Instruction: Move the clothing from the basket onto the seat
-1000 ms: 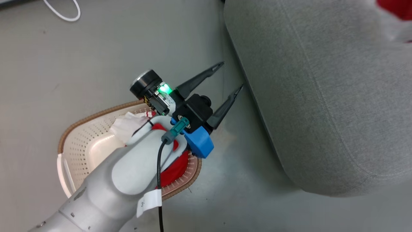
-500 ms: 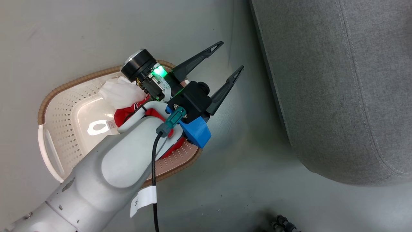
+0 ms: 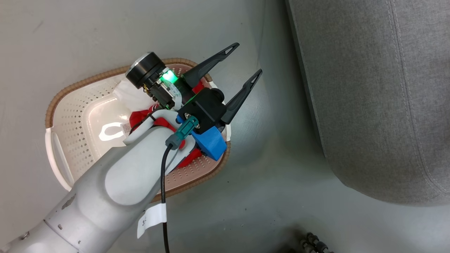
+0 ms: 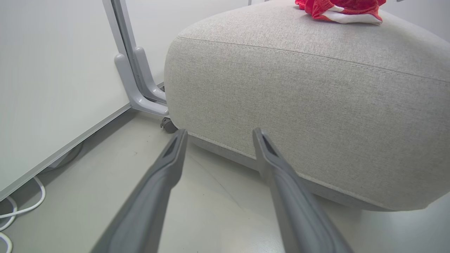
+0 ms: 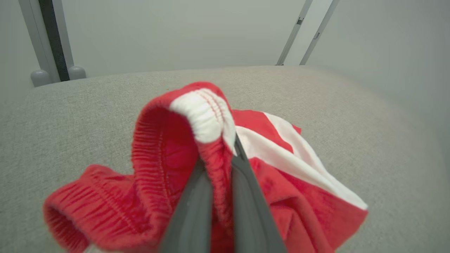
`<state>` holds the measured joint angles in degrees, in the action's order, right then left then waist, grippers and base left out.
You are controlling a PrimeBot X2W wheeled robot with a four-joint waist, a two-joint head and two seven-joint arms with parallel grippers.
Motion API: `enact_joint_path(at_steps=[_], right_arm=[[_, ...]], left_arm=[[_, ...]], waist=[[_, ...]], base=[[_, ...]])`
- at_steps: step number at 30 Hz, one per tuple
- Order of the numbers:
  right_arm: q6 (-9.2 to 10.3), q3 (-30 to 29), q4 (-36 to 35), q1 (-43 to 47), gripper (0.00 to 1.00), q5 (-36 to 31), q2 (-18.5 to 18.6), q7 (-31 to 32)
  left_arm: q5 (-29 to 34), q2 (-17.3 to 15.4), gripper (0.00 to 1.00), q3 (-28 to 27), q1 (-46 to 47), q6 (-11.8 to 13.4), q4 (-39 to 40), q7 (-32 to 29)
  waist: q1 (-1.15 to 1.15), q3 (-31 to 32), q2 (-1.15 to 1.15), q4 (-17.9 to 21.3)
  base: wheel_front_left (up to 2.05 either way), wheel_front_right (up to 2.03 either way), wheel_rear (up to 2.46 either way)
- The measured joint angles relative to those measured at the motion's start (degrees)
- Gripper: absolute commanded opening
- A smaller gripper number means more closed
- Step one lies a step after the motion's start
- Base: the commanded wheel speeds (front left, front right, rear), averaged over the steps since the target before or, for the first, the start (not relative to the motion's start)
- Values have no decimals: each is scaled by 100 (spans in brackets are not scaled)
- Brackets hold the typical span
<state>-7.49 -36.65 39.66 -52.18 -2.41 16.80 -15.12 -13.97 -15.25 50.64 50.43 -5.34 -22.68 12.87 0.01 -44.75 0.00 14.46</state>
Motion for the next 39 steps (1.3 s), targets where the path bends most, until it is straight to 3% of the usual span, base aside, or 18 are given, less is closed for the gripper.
enact_joint_path(at_steps=[1, 2, 3, 10, 19, 30, 39], right_arm=[[0, 9, 69, 17, 7, -7, -11, 0], [0, 4, 79, 29, 40, -8, -14, 0], [0, -24, 67, 38, 99, 2, -15, 0], [0, 66, -348, 677, 100, 263, -101, -1], [0, 901, -1642, 2072, 100, 390, -431, -1], [0, 2098, -2464, 2843, 100, 469, -683, -1], [0, 2864, -2717, 3169, 100, 570, -898, 0]], left_arm=[[-10, -1, 100, 1, 0, 2, 0, 0], [-14, -1, 100, 1, 0, 11, -5, 1], [-18, 1, 100, 1, 1, 24, -13, 1], [-124, 118, 100, 1, -39, 52, -147, 104], [-416, 310, 100, -227, -503, 154, -424, 211], [-472, 432, 100, -1571, -1572, 434, 148, 215], [-157, 666, 100, -2750, -2458, 407, 474, 219]], waist=[[0, 5, 0, -4], [0, 17, 0, -6], [0, 36, 0, -6], [-1, 361, 0, -8], [-1, 1174, 0, 16], [-2, 2332, 0, -291], [-2, 3031, 0, -875]], base=[[0, 0, 0], [0, 0, 0], [0, 0, 0], [0, 0, 0], [0, 0, 0], [0, 0, 0], [0, 0, 0]])
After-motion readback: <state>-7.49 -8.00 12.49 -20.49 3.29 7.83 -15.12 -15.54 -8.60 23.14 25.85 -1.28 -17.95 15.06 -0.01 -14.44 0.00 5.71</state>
